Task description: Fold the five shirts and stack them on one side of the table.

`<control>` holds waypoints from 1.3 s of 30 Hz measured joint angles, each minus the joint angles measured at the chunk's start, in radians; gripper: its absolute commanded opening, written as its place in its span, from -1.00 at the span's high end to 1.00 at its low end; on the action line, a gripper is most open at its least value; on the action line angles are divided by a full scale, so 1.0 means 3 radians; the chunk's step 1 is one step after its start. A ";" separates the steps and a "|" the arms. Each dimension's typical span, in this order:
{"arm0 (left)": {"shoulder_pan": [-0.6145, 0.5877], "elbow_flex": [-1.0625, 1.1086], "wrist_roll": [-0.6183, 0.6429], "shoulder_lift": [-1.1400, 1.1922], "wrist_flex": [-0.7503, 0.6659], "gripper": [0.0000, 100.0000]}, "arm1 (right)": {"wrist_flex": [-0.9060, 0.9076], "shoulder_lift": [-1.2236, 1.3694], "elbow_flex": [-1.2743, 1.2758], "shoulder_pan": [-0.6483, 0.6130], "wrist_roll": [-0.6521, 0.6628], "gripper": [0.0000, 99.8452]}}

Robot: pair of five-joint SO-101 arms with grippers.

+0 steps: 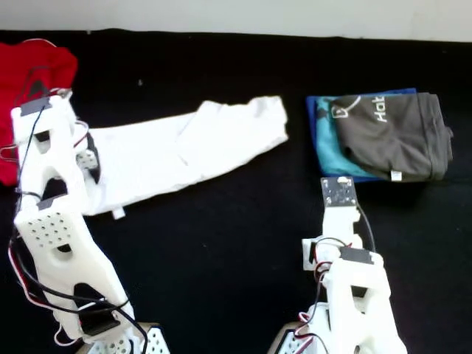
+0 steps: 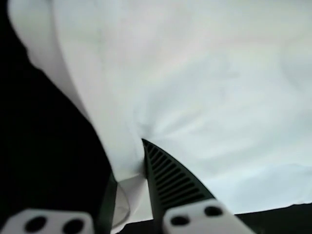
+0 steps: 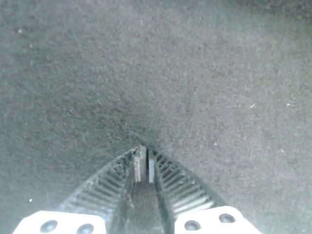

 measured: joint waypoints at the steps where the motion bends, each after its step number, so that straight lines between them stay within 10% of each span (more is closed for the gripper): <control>1: -0.0077 -0.0056 -0.0072 0.0005 0.0077 0.98 | 0.0000 0.0000 0.0000 0.0000 0.0000 0.94; 15: -0.0404 -0.0665 -0.0706 -0.0138 0.0849 0.98 | 0.0000 0.0000 0.0000 0.0000 0.0000 0.94; 30: 0.2143 -0.0189 -0.0711 -0.1616 0.0527 0.98 | 0.0000 0.0000 0.0000 0.0000 0.0000 0.94; 39: 0.2465 -0.0215 -0.0706 -0.0685 -0.0701 0.98 | 0.0000 -0.0005 0.0000 0.0000 0.0000 0.94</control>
